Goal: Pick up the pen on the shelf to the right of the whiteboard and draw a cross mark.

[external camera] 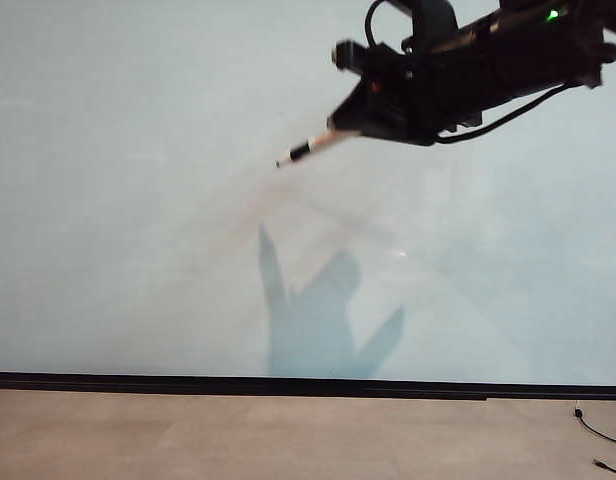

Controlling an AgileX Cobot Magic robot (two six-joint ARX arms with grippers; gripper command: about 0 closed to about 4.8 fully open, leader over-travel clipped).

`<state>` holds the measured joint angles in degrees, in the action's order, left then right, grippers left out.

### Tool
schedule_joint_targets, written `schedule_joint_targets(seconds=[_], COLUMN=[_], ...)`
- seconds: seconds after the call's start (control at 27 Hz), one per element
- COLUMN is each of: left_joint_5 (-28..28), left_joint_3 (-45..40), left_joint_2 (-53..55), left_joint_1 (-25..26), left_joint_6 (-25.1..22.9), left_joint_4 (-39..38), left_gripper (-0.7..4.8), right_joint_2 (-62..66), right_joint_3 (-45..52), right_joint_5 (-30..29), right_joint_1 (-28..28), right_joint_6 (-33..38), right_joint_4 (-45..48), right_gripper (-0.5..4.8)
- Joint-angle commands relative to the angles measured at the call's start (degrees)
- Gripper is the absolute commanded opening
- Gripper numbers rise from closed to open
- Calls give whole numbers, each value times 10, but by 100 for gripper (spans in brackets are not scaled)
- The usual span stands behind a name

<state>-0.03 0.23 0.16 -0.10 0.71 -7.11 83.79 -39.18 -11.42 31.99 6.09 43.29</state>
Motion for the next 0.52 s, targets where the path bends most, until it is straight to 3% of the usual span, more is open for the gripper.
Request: schedule_joint_targets(seconds=[0.04, 0.52], left_joint_5=[2, 2], left_joint_3=[2, 2], left_joint_2=[0, 0], left_joint_1=[0, 0], left_joint_6=[-3, -2], left_joint_4=[4, 4], left_gripper=[-5, -4], right_joint_2=[22, 34], right_joint_3=[-3, -6], right_joint_5=[3, 28], right_joint_1=[0, 1], right_joint_6=[97, 135], right_joint_4=[99, 188], right_gripper=[-7, -7])
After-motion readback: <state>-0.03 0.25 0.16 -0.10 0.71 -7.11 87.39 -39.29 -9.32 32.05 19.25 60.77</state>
